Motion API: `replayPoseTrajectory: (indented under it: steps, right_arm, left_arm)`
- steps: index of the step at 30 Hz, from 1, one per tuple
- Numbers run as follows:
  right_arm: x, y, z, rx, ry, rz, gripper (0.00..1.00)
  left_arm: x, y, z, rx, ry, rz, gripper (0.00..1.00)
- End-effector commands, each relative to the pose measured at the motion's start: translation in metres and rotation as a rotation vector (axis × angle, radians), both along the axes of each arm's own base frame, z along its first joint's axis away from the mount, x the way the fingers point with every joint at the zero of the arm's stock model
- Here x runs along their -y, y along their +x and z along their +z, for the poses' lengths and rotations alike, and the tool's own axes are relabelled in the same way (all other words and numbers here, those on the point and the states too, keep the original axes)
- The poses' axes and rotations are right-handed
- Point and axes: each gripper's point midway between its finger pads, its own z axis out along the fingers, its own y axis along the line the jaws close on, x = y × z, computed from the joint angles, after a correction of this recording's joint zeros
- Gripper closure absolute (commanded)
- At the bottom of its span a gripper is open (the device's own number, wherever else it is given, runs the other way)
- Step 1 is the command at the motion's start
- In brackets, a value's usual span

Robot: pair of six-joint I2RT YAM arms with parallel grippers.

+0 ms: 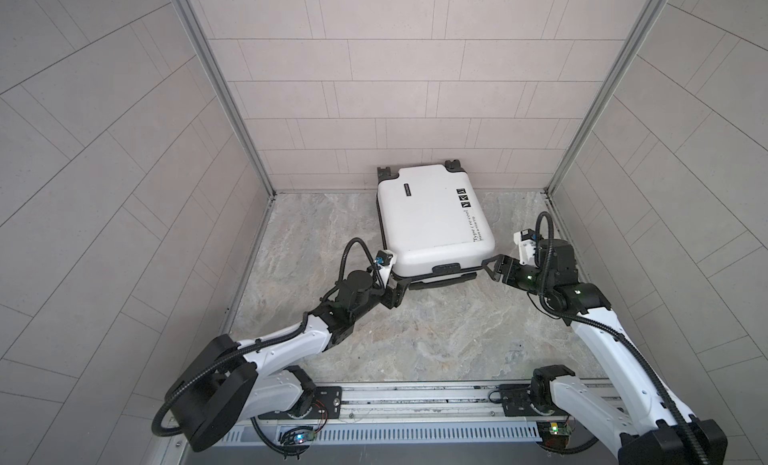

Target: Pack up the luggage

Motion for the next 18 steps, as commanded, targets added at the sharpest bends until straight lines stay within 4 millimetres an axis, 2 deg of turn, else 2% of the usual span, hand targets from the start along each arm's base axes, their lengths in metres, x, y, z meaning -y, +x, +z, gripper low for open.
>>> replayPoseTrajectory:
  steps: [1, 4, 7, 12, 15, 18]
  right_arm:
    - [0.008, -0.011, 0.005, 0.003, 0.035, -0.014, 0.22]
    - [0.015, -0.015, 0.001, -0.019, 0.051, -0.031, 0.27]
    - [0.016, -0.02, -0.01, -0.061, 0.075, -0.037, 0.33]
    - [0.013, -0.022, -0.025, -0.085, 0.102, -0.039, 0.35]
    - [0.012, -0.022, -0.031, -0.09, 0.119, -0.044, 0.35]
    - [0.012, -0.022, -0.031, -0.091, 0.121, -0.046, 0.35]
  left_arm:
    - [0.035, -0.004, 0.03, 0.079, -0.058, -0.111, 0.27]
    - [0.042, -0.006, 0.021, 0.069, -0.043, -0.119, 0.31]
    - [0.029, -0.006, 0.008, 0.07, -0.025, -0.067, 0.36]
    - [0.003, -0.012, -0.013, 0.069, 0.026, -0.001, 0.46]
    - [-0.003, -0.011, -0.021, 0.065, 0.044, 0.028, 0.5]
    - [-0.001, -0.012, -0.024, 0.051, 0.065, 0.013, 0.48]
